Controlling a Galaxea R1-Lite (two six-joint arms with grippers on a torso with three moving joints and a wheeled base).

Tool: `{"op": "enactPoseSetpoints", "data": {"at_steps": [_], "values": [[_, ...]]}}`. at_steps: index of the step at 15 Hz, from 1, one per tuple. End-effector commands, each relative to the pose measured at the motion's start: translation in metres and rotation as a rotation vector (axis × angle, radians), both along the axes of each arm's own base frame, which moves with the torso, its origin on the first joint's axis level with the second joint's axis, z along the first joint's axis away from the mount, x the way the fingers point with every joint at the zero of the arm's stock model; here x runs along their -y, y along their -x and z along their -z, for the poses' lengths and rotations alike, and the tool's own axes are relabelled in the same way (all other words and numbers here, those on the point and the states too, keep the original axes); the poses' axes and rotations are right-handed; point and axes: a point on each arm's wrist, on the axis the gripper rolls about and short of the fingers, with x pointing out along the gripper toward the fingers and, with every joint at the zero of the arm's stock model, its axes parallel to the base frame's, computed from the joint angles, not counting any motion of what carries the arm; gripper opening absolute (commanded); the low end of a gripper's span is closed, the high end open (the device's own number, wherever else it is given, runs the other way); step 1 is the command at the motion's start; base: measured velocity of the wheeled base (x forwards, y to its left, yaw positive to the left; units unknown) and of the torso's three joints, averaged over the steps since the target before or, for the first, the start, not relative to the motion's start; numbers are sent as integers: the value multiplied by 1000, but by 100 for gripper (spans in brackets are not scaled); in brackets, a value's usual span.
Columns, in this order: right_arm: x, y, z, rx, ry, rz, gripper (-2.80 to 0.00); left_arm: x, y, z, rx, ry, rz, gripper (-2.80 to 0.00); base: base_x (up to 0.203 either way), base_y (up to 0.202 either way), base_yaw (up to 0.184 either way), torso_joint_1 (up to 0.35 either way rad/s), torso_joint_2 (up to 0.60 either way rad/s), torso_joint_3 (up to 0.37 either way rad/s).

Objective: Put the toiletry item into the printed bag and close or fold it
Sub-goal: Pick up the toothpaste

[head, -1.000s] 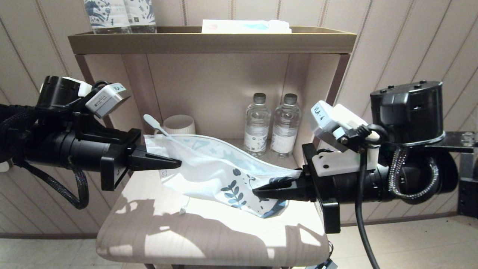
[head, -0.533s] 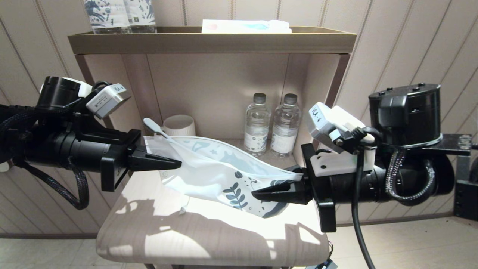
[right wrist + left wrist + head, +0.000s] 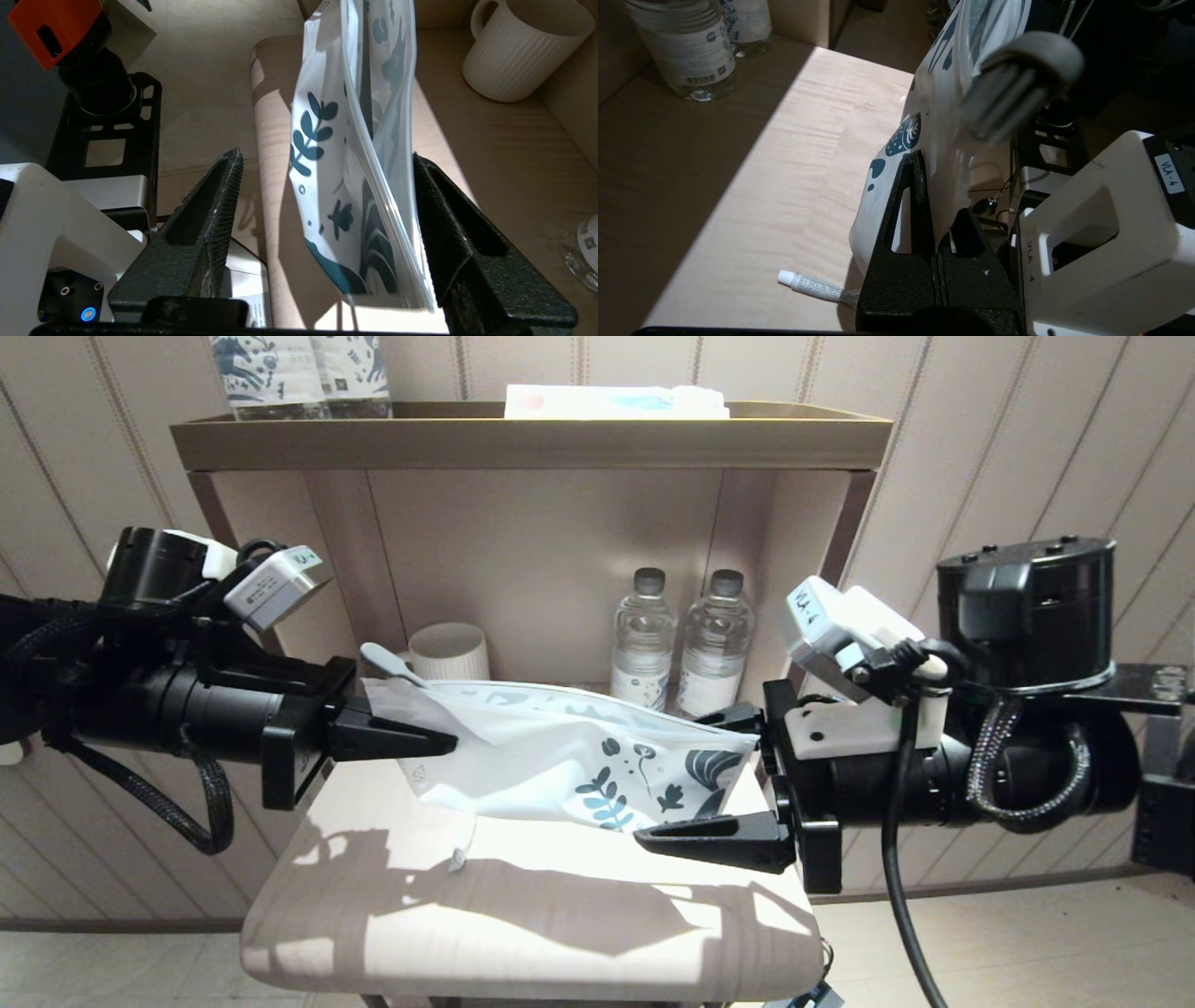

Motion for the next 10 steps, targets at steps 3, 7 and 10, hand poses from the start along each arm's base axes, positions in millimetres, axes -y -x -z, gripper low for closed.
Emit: {"op": "enactPoseSetpoints", "data": {"at_steps": [3, 7, 10], "values": [[10, 0, -10, 43, -31, 26, 0, -2, -6, 4, 48, -74, -87, -280, 0, 0, 0, 0, 0, 0], [11, 2, -20, 64, -65, 37, 0, -2, -3, -3, 130, -199, -236, -280, 0, 0, 0, 0, 0, 0], [2, -4, -26, -44, -107, 128, 0, 6, 0, -4, 132, -216, -236, -280, 0, 0, 0, 0, 0, 0]]}}
